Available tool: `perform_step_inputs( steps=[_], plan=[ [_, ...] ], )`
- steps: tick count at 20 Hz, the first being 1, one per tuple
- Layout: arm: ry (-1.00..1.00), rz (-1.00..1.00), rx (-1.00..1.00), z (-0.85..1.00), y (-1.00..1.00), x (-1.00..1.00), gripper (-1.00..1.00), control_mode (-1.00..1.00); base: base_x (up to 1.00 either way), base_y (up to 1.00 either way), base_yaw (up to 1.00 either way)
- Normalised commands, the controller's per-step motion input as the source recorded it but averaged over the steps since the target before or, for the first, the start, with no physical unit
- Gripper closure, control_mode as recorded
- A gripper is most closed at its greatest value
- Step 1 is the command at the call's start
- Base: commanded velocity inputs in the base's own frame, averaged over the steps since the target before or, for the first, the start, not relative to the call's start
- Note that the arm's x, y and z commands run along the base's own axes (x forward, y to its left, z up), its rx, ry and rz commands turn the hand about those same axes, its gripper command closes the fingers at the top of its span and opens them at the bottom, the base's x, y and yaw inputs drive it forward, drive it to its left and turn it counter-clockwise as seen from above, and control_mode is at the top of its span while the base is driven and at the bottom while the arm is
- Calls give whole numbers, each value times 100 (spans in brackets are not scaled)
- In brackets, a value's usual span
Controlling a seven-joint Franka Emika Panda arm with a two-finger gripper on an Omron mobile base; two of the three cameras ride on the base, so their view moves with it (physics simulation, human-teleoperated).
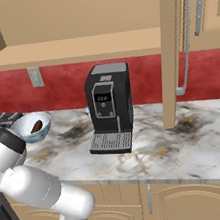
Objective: Pick both bowls and place them on the counter. Then place the sweet potato in one bowl and place the mushroom in the other bowl.
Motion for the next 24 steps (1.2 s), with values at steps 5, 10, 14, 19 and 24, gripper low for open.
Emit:
perform_step_inputs(
  steps=[5, 10, 14, 19, 24],
  plan=[
    [1, 0, 0, -5, 3, 0, -100, -100, 0, 0, 0],
    [0, 0, 0, 0, 0, 0, -100, -100, 0, 0, 0],
    [0, 0, 0, 1, 0, 0, -100, -100, 0, 0, 0],
    [0, 1, 0, 21, 0, -4, -100, -100, 0, 0, 0],
    [0, 3, 0, 42, -1, -13, -100, -100, 0, 0, 0]
  ],
)
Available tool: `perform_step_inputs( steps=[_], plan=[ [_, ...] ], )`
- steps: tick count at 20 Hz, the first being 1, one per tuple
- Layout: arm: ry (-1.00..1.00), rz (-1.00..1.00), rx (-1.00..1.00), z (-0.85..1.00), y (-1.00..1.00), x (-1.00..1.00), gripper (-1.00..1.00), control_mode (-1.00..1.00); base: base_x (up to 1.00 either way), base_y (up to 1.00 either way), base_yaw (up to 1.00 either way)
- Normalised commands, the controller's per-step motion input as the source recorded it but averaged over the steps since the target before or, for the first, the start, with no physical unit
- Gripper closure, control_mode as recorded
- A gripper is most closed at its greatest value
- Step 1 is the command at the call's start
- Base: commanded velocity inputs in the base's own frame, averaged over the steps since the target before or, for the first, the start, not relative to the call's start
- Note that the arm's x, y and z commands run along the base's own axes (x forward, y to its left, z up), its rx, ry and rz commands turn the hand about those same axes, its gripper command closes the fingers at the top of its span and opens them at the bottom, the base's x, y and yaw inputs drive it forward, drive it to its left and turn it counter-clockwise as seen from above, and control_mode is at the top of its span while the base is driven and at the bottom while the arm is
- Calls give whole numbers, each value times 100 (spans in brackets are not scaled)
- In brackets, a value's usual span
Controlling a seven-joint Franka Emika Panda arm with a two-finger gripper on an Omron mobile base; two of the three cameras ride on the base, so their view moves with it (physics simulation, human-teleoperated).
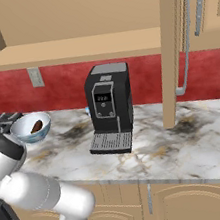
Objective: Pick both bowls and place them on the counter. Then place the sweet potato in one bowl and place the mushroom in the other bowl.
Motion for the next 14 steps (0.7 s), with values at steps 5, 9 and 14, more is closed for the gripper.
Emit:
perform_step_inputs(
  steps=[5, 9, 14],
  plan=[
    [0, 9, 2, 32, -22, -36, -100, -100, 0, 0, 0],
    [-9, 18, 2, 28, -47, -52, -100, -100, 0, 0, 0],
    [-12, 24, 0, 23, -56, -53, -100, -100, 0, 0, 0]
  ],
)
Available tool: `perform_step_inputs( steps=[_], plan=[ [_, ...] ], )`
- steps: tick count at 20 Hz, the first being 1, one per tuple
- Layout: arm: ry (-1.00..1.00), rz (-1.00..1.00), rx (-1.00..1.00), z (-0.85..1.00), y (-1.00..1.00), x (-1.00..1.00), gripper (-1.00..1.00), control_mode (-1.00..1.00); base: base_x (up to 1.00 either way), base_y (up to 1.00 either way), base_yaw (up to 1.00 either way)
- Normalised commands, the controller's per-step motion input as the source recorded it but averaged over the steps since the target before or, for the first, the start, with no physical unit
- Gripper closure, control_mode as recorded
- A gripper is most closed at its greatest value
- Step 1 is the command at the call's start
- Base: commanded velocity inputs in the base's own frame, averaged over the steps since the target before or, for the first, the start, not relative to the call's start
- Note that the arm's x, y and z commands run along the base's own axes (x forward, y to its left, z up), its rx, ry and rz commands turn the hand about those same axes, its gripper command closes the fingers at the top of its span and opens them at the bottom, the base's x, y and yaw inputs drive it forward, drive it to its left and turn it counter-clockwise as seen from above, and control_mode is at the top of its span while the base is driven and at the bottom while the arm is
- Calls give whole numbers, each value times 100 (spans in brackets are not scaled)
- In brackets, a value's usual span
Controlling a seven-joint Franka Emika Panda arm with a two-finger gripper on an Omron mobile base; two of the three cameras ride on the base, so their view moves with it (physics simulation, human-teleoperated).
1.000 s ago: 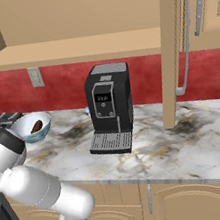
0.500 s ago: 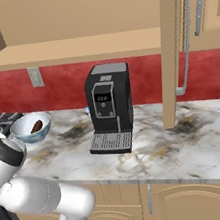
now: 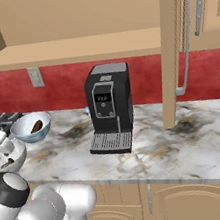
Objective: Pick both bowls and place them on the counter. Then place the sweet potato in one bowl and place the mushroom in the other bowl.
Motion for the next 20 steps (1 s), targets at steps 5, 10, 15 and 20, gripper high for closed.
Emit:
perform_step_inputs(
  steps=[5, 10, 15, 20],
  plan=[
    [-8, 22, 0, 26, -58, -48, -100, -100, 0, 0, 0],
    [-3, 16, 0, 28, -61, -42, -100, -100, 0, 0, 0],
    [0, 9, 0, 40, -57, -28, -100, -100, 0, 0, 0],
    [0, 7, 0, 43, -52, -31, -100, -100, 0, 0, 0]
  ],
)
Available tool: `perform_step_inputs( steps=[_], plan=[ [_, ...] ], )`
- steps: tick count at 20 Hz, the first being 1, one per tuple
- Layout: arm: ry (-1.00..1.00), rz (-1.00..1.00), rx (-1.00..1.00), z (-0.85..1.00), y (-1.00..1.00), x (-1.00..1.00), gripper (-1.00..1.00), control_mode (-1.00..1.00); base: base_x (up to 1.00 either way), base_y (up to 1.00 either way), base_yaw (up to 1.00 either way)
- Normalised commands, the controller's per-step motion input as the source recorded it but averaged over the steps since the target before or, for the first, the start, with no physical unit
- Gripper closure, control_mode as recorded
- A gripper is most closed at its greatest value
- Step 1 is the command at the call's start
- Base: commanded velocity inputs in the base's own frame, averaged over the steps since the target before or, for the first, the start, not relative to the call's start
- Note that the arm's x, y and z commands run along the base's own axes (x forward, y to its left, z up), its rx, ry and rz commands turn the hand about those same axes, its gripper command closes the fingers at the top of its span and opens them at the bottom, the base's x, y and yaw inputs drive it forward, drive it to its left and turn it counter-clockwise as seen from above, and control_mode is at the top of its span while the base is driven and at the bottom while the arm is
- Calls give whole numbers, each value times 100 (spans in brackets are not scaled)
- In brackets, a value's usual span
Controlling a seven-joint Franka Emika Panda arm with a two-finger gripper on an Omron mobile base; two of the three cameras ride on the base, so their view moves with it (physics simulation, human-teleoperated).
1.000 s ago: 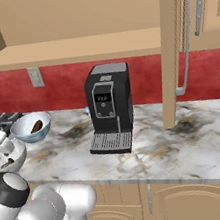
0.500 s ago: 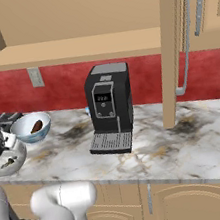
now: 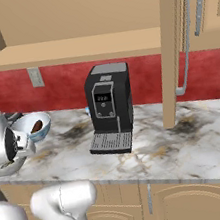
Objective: Pick both bowls and place them on the counter. Then place the sweet potato in one bowl and place the mushroom in the other bowl.
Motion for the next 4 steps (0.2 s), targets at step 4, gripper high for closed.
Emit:
perform_step_inputs(
  steps=[4],
  plan=[
    [0, 3, 0, 29, -50, -51, -100, -100, 0, 0, 0]
  ],
)
